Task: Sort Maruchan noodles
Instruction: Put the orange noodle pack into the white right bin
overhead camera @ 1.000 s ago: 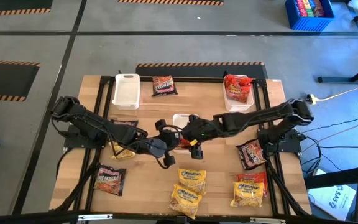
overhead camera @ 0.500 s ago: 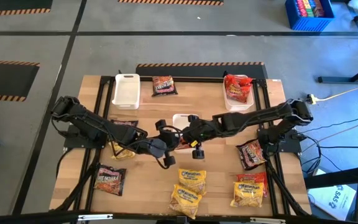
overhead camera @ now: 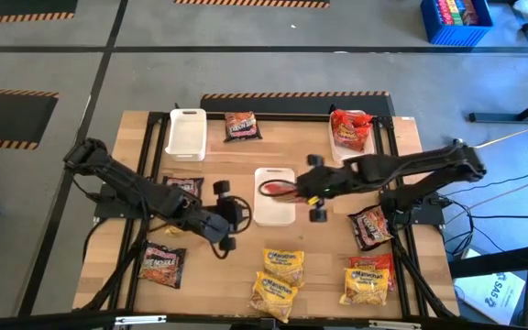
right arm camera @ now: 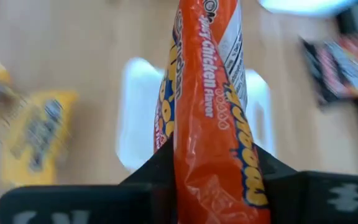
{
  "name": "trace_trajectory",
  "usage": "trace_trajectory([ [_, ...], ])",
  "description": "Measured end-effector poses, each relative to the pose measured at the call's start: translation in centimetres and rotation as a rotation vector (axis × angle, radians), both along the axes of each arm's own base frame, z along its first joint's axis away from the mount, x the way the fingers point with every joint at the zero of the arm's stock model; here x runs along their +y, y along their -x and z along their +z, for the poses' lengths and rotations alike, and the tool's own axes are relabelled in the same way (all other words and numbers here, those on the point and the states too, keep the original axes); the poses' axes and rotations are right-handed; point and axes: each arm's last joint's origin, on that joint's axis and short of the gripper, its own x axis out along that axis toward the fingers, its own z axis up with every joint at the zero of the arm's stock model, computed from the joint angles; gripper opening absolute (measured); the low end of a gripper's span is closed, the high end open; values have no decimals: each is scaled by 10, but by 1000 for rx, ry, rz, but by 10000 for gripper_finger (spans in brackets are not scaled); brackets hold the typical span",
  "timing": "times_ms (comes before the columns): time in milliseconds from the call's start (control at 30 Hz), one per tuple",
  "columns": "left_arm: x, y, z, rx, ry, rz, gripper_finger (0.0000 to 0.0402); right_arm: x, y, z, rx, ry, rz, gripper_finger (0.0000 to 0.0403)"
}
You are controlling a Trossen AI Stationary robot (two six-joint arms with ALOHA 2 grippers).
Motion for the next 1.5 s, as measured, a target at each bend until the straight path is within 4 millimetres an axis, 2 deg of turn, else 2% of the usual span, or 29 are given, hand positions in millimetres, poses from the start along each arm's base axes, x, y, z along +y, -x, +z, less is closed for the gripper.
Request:
trace_trajectory([
  [133,-2,0,-13,24,1,6,101,-22,39,2,18,6,-110,80],
  [333,5,1,-26,47,-7,35,101,-69,100,-5,22,91,-326,81],
  [433,10,-3,-25,23,3,52,101,-92,124,-11,31,149,-424,82],
  [533,14,-5,-24,18,5,67,101,-112,140,-19,54,185,-503,82],
  [767,20,-8,-24,18,-8,75,101,-151,150,-46,105,139,-529,83],
  [900,20,-8,-24,19,-3,70,101,-169,156,-55,119,122,-542,83],
  [1200,20,-8,-24,20,-6,69,101,-197,165,-72,177,40,-582,83],
  [1500,20,-8,-24,20,-6,69,101,-215,157,-92,207,-37,-520,83],
])
